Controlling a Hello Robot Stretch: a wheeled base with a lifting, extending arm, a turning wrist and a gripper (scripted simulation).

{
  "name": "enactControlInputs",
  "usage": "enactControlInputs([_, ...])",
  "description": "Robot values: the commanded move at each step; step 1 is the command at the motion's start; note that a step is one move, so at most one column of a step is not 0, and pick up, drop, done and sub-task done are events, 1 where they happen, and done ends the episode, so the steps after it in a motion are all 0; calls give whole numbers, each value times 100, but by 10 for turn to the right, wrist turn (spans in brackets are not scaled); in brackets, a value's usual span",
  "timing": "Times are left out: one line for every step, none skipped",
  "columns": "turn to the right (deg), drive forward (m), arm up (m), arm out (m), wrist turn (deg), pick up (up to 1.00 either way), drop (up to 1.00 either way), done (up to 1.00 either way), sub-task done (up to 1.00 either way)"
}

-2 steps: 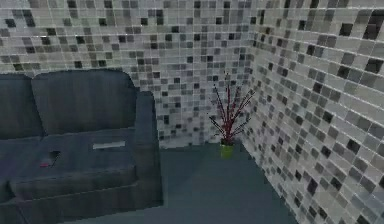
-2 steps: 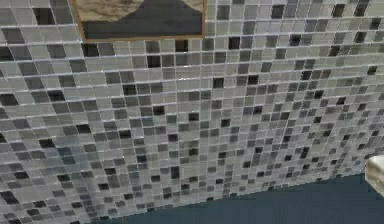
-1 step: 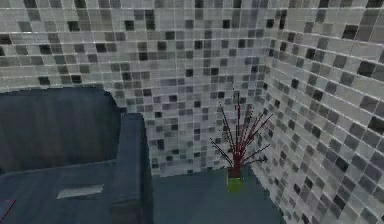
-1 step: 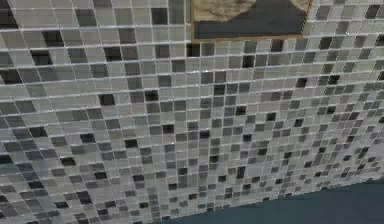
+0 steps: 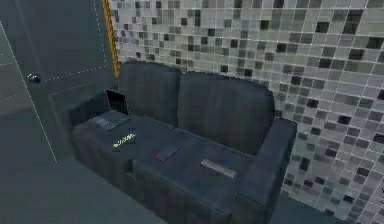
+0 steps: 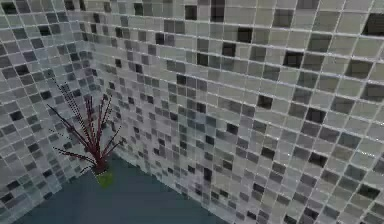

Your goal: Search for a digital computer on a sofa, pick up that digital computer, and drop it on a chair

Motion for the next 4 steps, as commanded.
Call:
enactControlInputs([-450, 0, 0, 0, 0, 0, 0, 0, 0])
enactControlInputs([0, 70, 0, 0, 0, 0, 0, 0, 0])
enactControlInputs([-450, 0, 0, 0, 0, 0, 0, 0, 0])
enactControlInputs([-120, 0, 0, 0, 0, 0, 0, 0, 0])
